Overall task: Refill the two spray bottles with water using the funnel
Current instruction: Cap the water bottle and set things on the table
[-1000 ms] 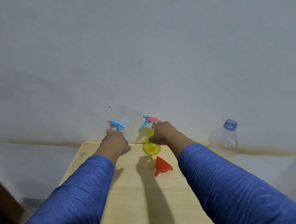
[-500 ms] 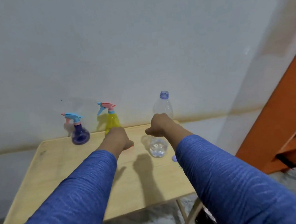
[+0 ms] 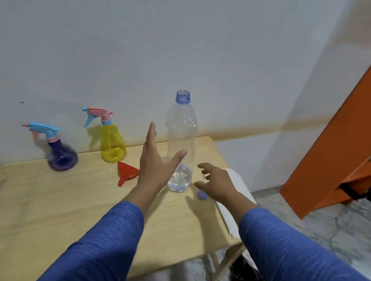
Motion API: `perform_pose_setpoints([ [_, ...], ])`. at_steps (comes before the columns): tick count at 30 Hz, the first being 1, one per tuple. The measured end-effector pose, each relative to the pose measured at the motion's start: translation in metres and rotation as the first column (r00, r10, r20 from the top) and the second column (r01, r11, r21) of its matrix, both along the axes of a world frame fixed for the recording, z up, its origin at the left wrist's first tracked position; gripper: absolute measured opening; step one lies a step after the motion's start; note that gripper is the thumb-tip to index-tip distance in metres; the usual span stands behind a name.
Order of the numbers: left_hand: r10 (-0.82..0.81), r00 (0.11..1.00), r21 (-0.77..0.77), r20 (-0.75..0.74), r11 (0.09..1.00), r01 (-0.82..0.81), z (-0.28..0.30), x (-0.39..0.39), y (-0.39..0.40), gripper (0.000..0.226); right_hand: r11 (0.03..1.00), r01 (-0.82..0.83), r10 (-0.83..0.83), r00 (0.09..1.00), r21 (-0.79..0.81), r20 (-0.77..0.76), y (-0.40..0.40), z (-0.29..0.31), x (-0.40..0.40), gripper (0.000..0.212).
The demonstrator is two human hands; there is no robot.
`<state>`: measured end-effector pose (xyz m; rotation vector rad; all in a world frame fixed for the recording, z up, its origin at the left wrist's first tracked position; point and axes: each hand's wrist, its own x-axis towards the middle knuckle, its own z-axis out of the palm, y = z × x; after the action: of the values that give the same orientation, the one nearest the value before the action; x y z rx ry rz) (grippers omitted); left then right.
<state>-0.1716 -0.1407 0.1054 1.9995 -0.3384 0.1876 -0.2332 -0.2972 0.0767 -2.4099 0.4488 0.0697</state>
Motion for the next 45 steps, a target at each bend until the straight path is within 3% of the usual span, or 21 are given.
perform_pose_setpoints([
  [6, 0.031, 0.994, -0.162, 0.108, 0.987, -0.013, -0.005, 0.027, -0.029, 0.116, 0.999, -0.044, 0.044, 0.998, -0.004, -0.052, -0.024, -0.067, 0.017, 0.058],
  [16, -0.012, 0.992, -0.203, 0.129, 0.978, 0.038, 0.004, 0.039, -0.041, 0.106, 0.999, -0.026, 0.026, 1.0, 0.037, -0.012, -0.026, -0.099, 0.028, 0.034],
  [19, -0.016, 0.994, -0.221, 0.104, 0.974, 0.039, 0.003, 0.038, -0.041, 0.101, 0.977, 0.046, -0.079, 0.985, 0.209, 0.152, -0.029, -0.07, 0.044, 0.034],
  [22, -0.013, 0.996, -0.232, 0.084, 0.972, 0.032, 0.005, 0.036, -0.042, 0.1, 0.87, 0.062, -0.263, 0.898, 0.49, 0.353, -0.028, -0.015, 0.065, 0.032],
  [24, -0.014, 0.997, -0.223, 0.076, 0.974, 0.03, 0.005, 0.036, -0.042, 0.098, 0.757, -0.059, -0.309, 0.845, 0.65, 0.437, -0.025, 0.028, 0.076, 0.029],
  [26, -0.011, 0.997, -0.214, 0.076, 0.976, 0.027, 0.006, 0.036, -0.042, 0.096, 0.667, -0.233, -0.267, 0.812, 0.707, 0.519, -0.021, 0.067, 0.082, 0.026],
  [28, -0.013, 0.998, -0.213, 0.065, 0.977, 0.027, 0.007, 0.036, -0.043, 0.095, 0.678, -0.382, -0.141, 0.772, 0.628, 0.62, -0.02, 0.099, 0.087, 0.026],
  [30, -0.024, 0.999, -0.216, 0.047, 0.976, 0.034, 0.008, 0.035, -0.043, 0.094, 0.768, -0.456, 0.049, 0.742, 0.45, 0.669, -0.021, 0.121, 0.088, 0.029],
  [34, -0.041, 0.999, -0.201, 0.026, 0.979, 0.046, 0.01, 0.033, -0.042, 0.091, 0.864, -0.493, 0.335, 0.715, 0.102, 0.613, -0.026, 0.145, 0.09, 0.033],
  [41, -0.064, 0.998, -0.169, -0.001, 0.983, 0.063, 0.014, 0.031, -0.04, 0.092, 0.756, -0.548, 0.649, 0.701, -0.358, 0.297, -0.023, 0.189, 0.095, 0.037],
  [45, -0.062, 0.998, -0.16, -0.012, 0.985, 0.059, 0.015, 0.032, -0.039, 0.093, 0.707, -0.55, 0.682, 0.696, -0.443, 0.224, -0.015, 0.196, 0.097, 0.04],
])
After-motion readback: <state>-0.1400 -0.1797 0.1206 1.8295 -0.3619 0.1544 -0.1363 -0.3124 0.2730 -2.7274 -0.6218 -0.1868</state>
